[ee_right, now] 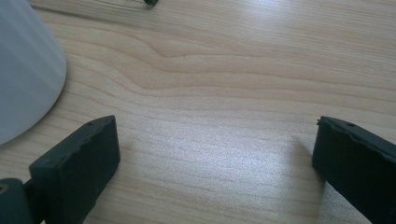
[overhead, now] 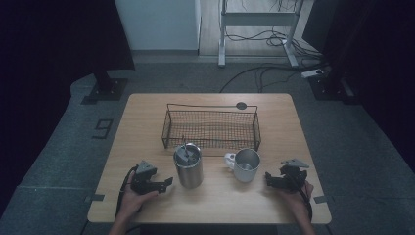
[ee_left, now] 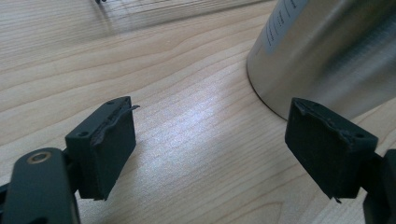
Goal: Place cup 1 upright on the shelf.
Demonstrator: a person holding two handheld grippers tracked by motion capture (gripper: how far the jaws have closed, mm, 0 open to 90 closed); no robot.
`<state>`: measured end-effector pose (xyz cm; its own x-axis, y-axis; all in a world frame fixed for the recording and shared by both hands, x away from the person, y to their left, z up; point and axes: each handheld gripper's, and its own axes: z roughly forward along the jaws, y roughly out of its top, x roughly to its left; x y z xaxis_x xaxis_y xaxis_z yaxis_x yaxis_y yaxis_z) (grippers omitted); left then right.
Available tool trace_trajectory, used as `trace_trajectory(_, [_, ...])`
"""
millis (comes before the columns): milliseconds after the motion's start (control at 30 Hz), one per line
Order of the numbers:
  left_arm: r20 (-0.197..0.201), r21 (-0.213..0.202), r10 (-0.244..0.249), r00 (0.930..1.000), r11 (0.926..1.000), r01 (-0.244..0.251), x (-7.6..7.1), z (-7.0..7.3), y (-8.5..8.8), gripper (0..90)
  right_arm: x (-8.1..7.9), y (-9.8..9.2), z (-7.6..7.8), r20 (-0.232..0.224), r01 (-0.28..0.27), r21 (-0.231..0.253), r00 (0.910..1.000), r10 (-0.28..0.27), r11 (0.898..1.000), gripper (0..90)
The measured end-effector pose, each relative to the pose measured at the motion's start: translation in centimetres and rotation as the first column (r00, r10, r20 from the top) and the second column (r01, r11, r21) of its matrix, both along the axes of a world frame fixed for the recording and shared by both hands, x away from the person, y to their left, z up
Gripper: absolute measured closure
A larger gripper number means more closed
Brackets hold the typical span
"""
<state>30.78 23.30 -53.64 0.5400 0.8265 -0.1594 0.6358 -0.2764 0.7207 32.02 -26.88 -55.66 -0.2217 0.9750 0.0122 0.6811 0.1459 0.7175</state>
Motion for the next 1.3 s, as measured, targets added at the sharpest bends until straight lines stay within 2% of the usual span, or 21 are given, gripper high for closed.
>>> trace_trajectory(300, [0.017, -0.011, -0.011, 0.9998, 0.9999, 0.011, -0.3, 0.6, -0.1, 16.4, -0.1, 0.0, 0.0, 0.005, 0.008, 0.001, 1.0000, -0.008, 1.000, 2.4])
trace_trajectory(400, [0.030, -0.019, -0.006, 0.9995, 0.9998, 0.006, -0.3, 0.8, -0.1, 16.5, -0.1, 0.0, 0.0, 0.004, 0.008, 0.002, 1.0000, -0.008, 1.000, 2.4])
trace_trajectory(667, [0.031, -0.023, 0.012, 0.9994, 0.9997, -0.012, -0.1, 0.9, -0.1, 16.4, -0.2, 0.0, 0.0, 0.007, 0.007, 0.003, 1.0000, -0.007, 1.000, 3.9])
trace_trajectory(833, [0.053, -0.012, 0.016, 0.9985, 0.9998, -0.016, -0.8, 1.1, -0.1, 16.4, -0.2, -0.1, 0.1, 0.011, 0.017, 0.003, 0.9998, -0.017, 1.000, 5.4])
trace_trajectory(933, [0.071, -0.031, 0.015, 0.9973, 0.9994, -0.013, -1.4, 1.6, 0.2, 16.4, -0.4, -0.2, 0.1, 0.012, 0.021, 0.004, 0.9997, -0.021, 1.000, 6.1])
trace_trajectory(1067, [0.079, -0.083, 0.017, 0.9967, 0.9965, -0.011, -2.1, 2.4, 0.7, 16.4, -0.8, -0.4, 0.1, 0.016, 0.031, 0.006, 0.9994, -0.031, 0.999, 7.1])
trace_trajectory(1167, [0.102, -0.106, 0.015, 0.9947, 0.9944, -0.004, -2.6, 3.2, 0.8, 16.2, -0.6, -0.4, 0.1, 0.014, 0.029, 0.004, 0.9995, -0.029, 1.000, 6.6])
trace_trajectory(1300, [0.127, -0.109, -0.009, 0.9918, 0.9938, 0.023, -2.8, 3.9, 0.7, 15.7, -0.5, -0.4, 0.1, 0.015, 0.029, 0.005, 0.9994, -0.030, 1.000, 6.8])
